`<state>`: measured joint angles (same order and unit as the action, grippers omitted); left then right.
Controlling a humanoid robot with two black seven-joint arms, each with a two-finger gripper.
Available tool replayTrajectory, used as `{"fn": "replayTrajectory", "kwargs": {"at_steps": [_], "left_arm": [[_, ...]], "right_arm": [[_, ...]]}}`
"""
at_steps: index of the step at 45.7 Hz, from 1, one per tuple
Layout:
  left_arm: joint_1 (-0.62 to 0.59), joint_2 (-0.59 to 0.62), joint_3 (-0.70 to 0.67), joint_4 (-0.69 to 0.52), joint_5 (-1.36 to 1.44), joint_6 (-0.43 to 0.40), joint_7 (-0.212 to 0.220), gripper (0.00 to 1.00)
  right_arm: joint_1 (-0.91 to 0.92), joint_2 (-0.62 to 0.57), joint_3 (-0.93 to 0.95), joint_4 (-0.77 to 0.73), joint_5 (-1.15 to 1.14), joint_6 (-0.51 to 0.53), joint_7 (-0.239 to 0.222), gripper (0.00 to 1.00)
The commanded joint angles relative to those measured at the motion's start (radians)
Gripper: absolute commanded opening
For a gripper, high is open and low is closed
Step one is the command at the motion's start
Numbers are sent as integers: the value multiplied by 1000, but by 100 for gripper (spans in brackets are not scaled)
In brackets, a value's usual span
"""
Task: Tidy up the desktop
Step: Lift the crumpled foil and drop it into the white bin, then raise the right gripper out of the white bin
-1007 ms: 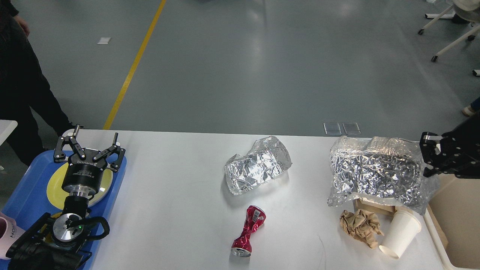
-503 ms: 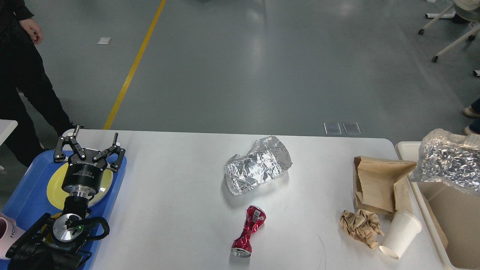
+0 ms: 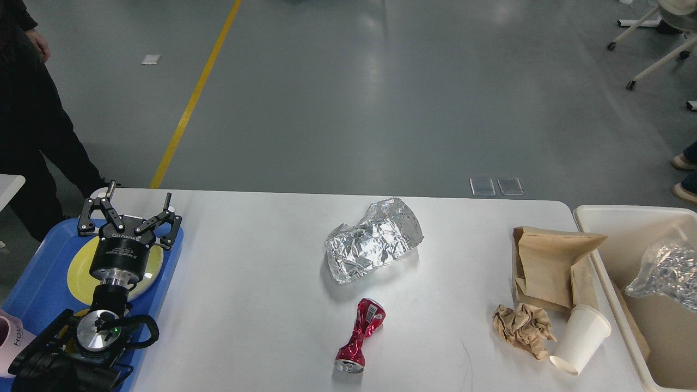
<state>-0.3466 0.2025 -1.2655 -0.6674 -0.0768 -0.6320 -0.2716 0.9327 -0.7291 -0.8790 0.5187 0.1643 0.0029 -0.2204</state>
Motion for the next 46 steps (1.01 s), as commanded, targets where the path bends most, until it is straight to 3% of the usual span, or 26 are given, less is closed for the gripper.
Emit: {"fn": "replayTrajectory", "kwargs": {"at_steps": [1,5,9,31,32,35,38,46], "left_arm": [[0,0,0,-1,0,0,0,96],[0,0,0,-1,0,0,0,96],[0,0,0,-1,0,0,0,96],[0,0,0,0,0,0,0,96],[0,0,0,0,0,0,0,96],[0,0,0,0,0,0,0,96],[0,0,0,-1,0,0,0,96],[0,0,0,0,0,0,0,96]], "right_arm": [[-208,141,83,-262,0,-3,0,0],[-327,252,101,-423,1,-12,0,0],[-379,306,98,-471,0,-44,0,0],[-436,384,100,-471,0,-55,1,0],[-436,382,100,-471,1,-55,1,8],[-431,376,97,-471,0,-58,4,60],[-427,375,95,-470,0,-58,4,98],[-423,379,100,-459,0,-55,4,100]]}}
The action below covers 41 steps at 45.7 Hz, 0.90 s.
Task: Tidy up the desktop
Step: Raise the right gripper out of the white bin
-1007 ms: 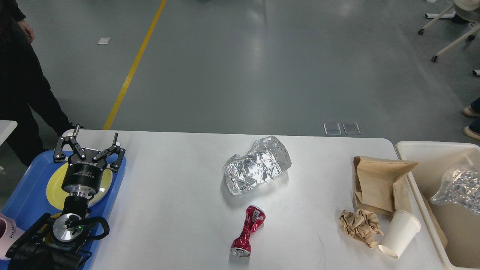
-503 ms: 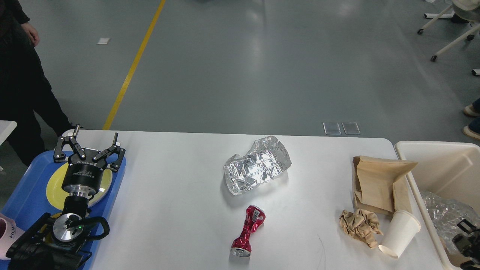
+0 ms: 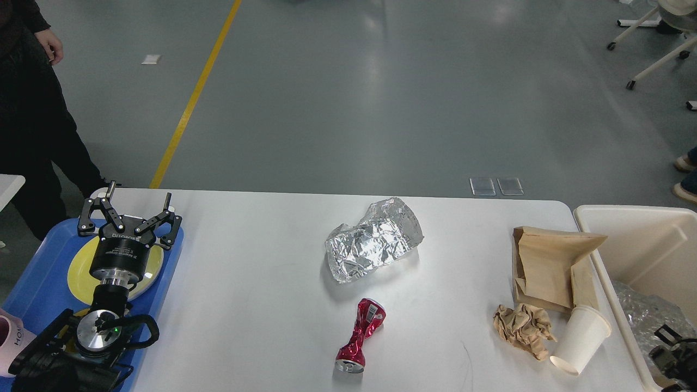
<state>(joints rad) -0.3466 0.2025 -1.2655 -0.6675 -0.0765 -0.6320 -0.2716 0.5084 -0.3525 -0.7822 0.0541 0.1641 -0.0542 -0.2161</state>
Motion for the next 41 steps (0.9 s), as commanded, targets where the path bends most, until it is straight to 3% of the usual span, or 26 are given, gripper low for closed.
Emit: {"fn": "replayTrajectory", "kwargs": {"at_steps": [1,13,19,23,29,41], "left_arm": [[0,0,0,0,0,0,0,96],[0,0,0,-1,0,0,0,96],[0,0,0,-1,0,0,0,96],[0,0,0,0,0,0,0,96],[0,0,0,-1,0,0,0,96],[0,0,0,-1,0,0,0,96]], "right_arm": [[1,4,3,6,0,4,0,100],[56,-29,4,15,-3,16,-2,100],[145,-123,-11,156,-18,27,-3,100],[283,-201,-43,318,-49,51,-8,100],[537,-221,-187,509,-156,128,-26,100],[1080,-137,-511,868,-166,411,-34,100]]}}
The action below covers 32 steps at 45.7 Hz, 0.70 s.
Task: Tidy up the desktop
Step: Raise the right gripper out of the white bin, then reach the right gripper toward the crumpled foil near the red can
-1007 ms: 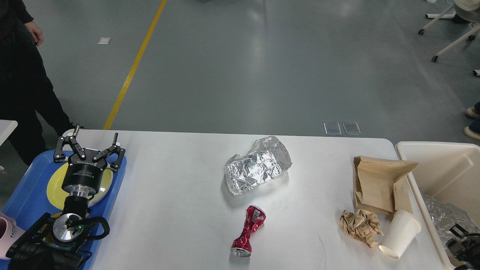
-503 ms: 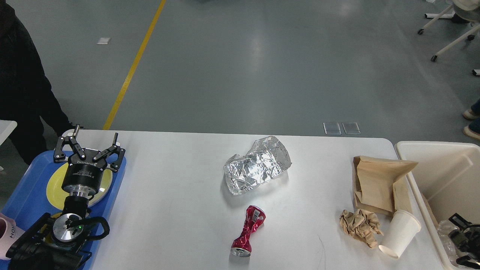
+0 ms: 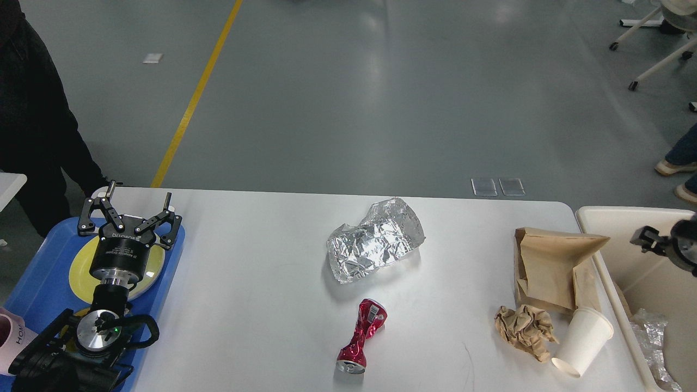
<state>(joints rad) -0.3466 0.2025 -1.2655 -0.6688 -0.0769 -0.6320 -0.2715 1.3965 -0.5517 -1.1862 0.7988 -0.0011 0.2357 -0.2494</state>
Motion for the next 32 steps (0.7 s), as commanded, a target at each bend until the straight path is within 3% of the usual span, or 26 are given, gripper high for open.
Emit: {"fn": "replayTrajectory", "kwargs": {"at_steps": [1,11,15,23,32], "left_arm": [[0,0,0,0,0,0,0,96],[0,0,0,1,0,0,0,96],[0,0,0,1,0,0,0,96],[1,0,0,1,0,0,0,96],[1,0,-2,1,0,0,0,96]], "right_arm": [[229,81,-122,141,0,152,-2,100],[654,161,-178,353,7,535,-2,100],[820,161,-159,517,7,635,-2,100],[1098,203,-92,833,55,639,-1,100],[1135,262,-64,887,168,610,-1,100]]}}
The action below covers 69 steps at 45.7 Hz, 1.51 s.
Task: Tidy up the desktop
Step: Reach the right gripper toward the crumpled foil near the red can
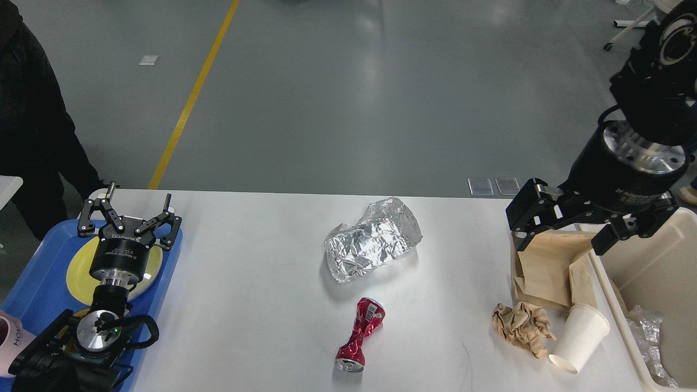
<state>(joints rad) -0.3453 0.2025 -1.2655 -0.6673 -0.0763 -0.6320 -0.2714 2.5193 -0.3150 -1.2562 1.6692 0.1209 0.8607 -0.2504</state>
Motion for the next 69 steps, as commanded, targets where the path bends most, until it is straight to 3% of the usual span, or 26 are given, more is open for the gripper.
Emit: {"fn": "replayTrajectory", "kwargs": {"at_steps": [1,17,30,41,48,59,69], "left_arm": [[0,0,-2,0,0,0,0,96],[-1,0,-2,-2,0,0,0,96],[2,0,-3,-2,0,0,0,96],[0,0,-2,0,0,0,0,96],[0,0,-2,-2,0,0,0,96],[-1,0,0,-2,1,0,0,96],[-1,0,0,-2,0,0,0,96]], "right_arm": [[12,27,6,17,46,-19,0,100],[-80,-16,-3,3,57,-183,-1,100],[-417,-2,87,-109,121,-394,-1,100],[-700,17,257,-382,267,-410,-3,100],[-948,47,472,-623,281,-419,-3,100],[-1238,234,575,-1014,275,-419,-3,100],[-1364,355,633,-1238,269,-417,-3,100]]}}
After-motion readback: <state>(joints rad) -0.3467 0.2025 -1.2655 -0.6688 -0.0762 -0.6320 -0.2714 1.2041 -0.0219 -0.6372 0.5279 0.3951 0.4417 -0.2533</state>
